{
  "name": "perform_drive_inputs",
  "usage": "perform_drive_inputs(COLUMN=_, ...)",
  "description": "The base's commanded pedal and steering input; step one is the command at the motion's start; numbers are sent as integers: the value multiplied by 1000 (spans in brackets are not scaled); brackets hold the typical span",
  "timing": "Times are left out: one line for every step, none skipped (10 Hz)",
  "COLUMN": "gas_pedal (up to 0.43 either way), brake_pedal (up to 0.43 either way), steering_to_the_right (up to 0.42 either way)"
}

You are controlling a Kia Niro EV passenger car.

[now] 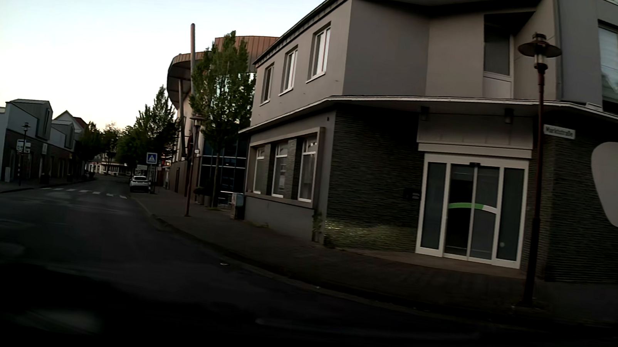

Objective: Follow the waypoints while adhering to traffic rules and regulations

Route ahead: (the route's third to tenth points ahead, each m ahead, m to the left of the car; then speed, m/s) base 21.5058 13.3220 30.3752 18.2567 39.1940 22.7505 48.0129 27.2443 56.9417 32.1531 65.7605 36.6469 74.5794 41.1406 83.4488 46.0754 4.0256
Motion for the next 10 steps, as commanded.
perform_drive_inputs(gas_pedal=177, brake_pedal=6, steering_to_the_right=-426)
perform_drive_inputs(gas_pedal=189, brake_pedal=6, steering_to_the_right=-423)
perform_drive_inputs(gas_pedal=189, brake_pedal=6, steering_to_the_right=-416)
perform_drive_inputs(gas_pedal=189, brake_pedal=6, steering_to_the_right=-406)
perform_drive_inputs(gas_pedal=189, brake_pedal=6, steering_to_the_right=-392)
perform_drive_inputs(gas_pedal=189, brake_pedal=6, steering_to_the_right=-367)
perform_drive_inputs(gas_pedal=189, brake_pedal=6, steering_to_the_right=-338)
perform_drive_inputs(gas_pedal=189, brake_pedal=6, steering_to_the_right=-310)
perform_drive_inputs(gas_pedal=189, brake_pedal=6, steering_to_the_right=-276)
perform_drive_inputs(gas_pedal=189, brake_pedal=6, steering_to_the_right=-243)
